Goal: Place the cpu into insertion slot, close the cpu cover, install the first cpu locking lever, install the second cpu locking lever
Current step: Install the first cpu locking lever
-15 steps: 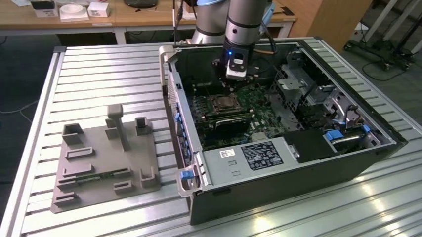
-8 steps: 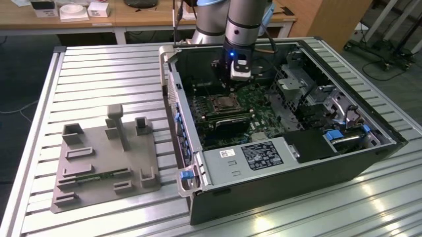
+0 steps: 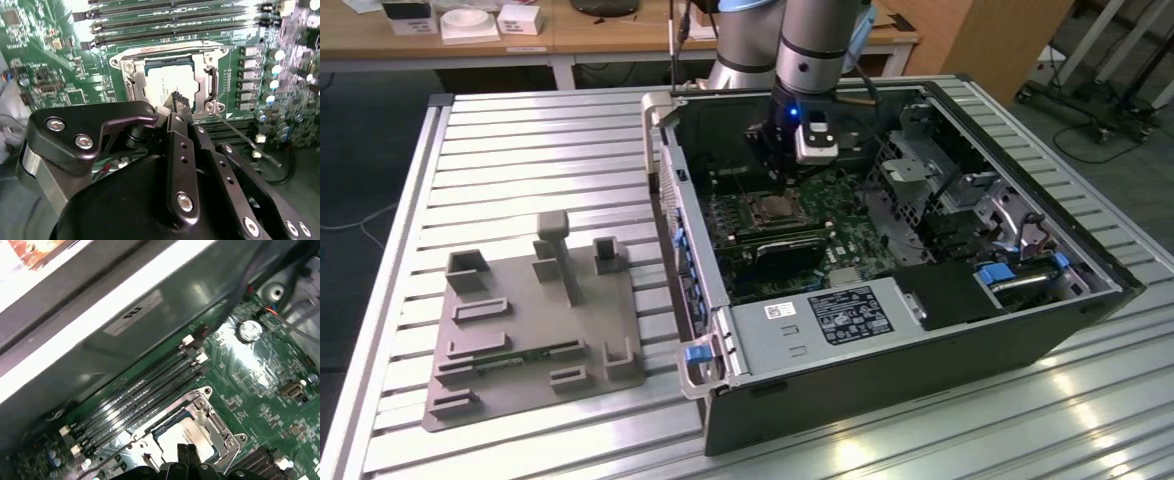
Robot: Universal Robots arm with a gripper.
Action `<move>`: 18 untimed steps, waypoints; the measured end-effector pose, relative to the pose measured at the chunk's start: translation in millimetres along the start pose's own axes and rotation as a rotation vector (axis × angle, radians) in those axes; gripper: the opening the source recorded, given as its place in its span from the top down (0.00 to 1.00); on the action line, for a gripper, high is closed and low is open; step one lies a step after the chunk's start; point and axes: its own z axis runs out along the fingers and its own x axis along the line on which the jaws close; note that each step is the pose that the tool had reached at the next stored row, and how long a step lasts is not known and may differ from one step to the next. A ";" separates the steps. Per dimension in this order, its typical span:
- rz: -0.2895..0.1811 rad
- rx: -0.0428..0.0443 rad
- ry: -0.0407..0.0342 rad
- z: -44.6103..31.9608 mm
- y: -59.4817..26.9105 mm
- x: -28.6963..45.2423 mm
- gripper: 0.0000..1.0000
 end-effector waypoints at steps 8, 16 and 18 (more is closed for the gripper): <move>-0.145 0.0002 0.0022 0.9 0.0 0.0 0.90; -0.290 0.0004 0.0044 1.5 0.0 0.0 0.90; -0.323 0.0004 0.0049 1.5 0.0 0.0 0.90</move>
